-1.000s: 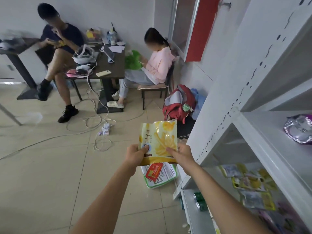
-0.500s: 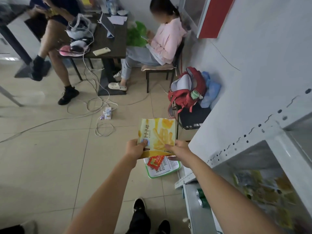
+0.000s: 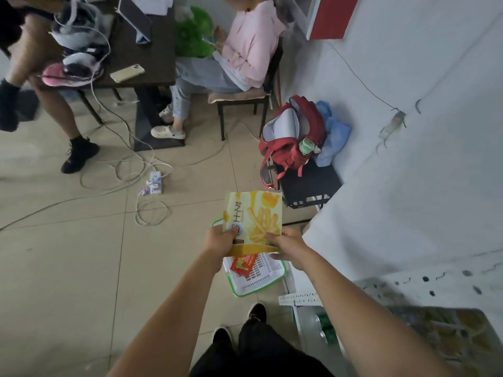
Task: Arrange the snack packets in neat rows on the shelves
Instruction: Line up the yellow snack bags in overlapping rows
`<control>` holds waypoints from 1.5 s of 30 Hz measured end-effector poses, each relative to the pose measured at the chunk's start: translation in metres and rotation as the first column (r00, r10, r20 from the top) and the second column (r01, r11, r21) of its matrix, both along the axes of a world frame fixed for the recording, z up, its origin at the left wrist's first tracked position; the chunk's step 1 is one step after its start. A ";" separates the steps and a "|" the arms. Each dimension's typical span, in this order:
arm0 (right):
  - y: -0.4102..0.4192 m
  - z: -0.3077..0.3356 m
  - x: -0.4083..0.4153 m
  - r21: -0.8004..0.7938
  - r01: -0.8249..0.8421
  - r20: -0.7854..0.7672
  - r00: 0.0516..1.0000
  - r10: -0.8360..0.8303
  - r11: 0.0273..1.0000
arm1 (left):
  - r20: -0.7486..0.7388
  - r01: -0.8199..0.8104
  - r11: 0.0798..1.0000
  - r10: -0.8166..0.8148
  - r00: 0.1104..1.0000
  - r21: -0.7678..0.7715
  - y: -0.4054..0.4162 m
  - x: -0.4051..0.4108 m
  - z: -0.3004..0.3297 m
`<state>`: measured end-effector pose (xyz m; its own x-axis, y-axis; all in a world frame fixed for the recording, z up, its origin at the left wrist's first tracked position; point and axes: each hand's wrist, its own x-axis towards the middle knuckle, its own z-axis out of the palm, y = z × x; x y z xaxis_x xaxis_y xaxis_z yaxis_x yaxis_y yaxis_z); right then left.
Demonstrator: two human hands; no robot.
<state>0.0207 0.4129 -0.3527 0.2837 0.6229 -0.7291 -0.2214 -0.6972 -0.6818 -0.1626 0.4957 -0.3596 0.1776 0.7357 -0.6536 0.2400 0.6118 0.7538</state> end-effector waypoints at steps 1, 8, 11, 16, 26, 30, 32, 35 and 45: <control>0.009 -0.003 0.004 0.008 0.003 -0.007 1.000 -0.003 1.000 | 0.005 -0.013 1.000 0.013 1.000 -0.006 0.006 0.004 -0.001; 0.043 -0.034 0.006 -0.017 0.097 -0.072 0.993 -0.098 0.995 | -0.020 -0.028 0.994 0.026 0.999 -0.106 0.044 0.015 -0.026; 0.059 -0.053 0.007 -0.070 0.108 -0.009 0.994 -0.109 0.992 | -0.037 0.011 0.988 -0.017 0.999 -0.154 0.062 0.020 -0.048; 0.078 -0.085 -0.003 -0.155 0.152 0.080 0.987 -0.141 0.976 | -0.093 0.099 0.971 -0.122 0.988 -0.219 0.092 0.015 -0.091; 0.086 -0.187 -0.019 -0.355 0.204 0.029 0.978 -0.208 0.912 | -0.250 0.069 0.915 -0.180 0.951 -0.397 0.105 0.019 -0.182; 0.097 -0.266 -0.002 -0.406 0.164 0.113 0.985 -0.129 0.899 | -0.275 0.058 0.891 -0.201 0.940 -0.451 0.115 0.035 -0.261; 0.107 -0.308 0.011 -0.424 0.133 0.131 0.988 -0.085 0.896 | -0.298 0.080 0.893 -0.231 0.926 -0.442 0.119 0.045 -0.314; 0.121 -0.383 0.027 -0.456 0.095 0.161 0.987 -0.023 0.885 | -0.367 0.152 0.915 -0.297 0.882 -0.374 0.124 0.063 -0.388; 0.106 -0.605 0.039 -0.515 0.090 0.148 0.989 -0.016 0.852 | -0.452 0.362 0.891 -0.452 0.769 -0.274 0.109 0.094 -0.598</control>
